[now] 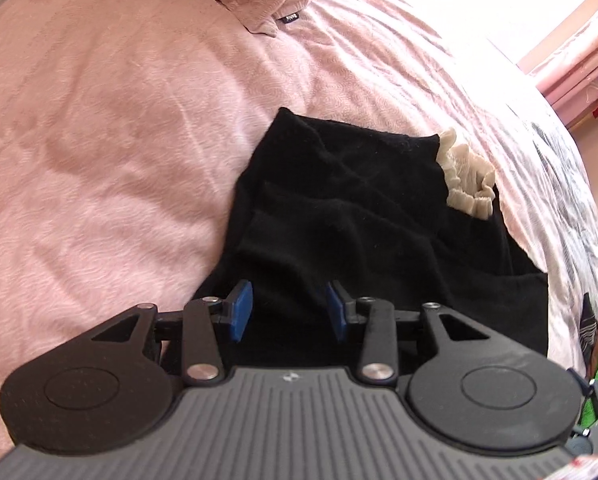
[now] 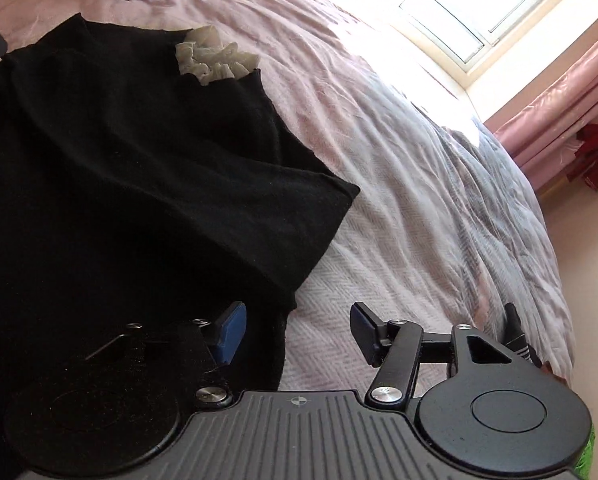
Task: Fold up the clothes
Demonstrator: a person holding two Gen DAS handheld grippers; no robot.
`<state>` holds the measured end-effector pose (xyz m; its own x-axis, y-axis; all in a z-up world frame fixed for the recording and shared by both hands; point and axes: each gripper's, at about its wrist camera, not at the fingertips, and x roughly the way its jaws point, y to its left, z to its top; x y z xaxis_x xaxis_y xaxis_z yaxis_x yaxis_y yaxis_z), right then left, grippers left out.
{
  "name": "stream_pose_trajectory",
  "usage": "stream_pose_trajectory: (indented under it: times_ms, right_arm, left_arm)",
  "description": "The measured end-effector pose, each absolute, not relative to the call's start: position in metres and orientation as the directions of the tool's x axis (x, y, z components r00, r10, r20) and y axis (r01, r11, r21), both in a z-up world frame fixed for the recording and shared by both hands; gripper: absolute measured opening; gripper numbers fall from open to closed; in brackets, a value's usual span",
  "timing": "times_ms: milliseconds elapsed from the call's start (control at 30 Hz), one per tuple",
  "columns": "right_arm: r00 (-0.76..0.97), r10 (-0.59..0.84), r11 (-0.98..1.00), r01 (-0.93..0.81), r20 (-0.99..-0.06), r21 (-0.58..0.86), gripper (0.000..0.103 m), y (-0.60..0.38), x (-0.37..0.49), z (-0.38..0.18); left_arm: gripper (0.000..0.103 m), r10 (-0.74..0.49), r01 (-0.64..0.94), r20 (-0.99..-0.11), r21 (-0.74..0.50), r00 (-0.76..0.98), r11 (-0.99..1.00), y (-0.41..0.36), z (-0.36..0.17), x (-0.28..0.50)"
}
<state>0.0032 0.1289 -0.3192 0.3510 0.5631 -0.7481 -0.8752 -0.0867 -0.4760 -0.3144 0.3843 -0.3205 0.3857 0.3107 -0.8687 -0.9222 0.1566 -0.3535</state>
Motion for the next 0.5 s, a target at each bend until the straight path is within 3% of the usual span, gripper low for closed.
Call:
stream_pose_trajectory:
  times_ms: [300, 333, 400, 500]
  right_arm:
    - [0.306, 0.606, -0.159, -0.858, -0.734, -0.488, 0.031, 0.135, 0.008, -0.332]
    - [0.296, 0.607, -0.175, -0.855, -0.738, -0.487, 0.024, 0.135, 0.007, -0.334]
    - [0.273, 0.616, -0.209, -0.848, -0.739, -0.487, 0.008, 0.135, 0.006, -0.335]
    - [0.295, 0.686, -0.219, -0.788, -0.665, -0.576, 0.002, 0.128, 0.000, -0.331]
  left_arm:
    - [0.032, 0.288, -0.897, -0.860, -0.441, 0.420, -0.008, 0.398, -0.350, -0.313]
    - [0.029, 0.290, -0.896, -0.861, -0.443, 0.419, -0.020, 0.399, -0.351, -0.314]
    - [0.002, 0.288, -0.889, -0.853, -0.458, 0.435, -0.015, 0.399, -0.354, -0.314]
    - [0.002, 0.332, -0.905, -0.846, -0.418, 0.418, 0.077, 0.393, -0.345, -0.311]
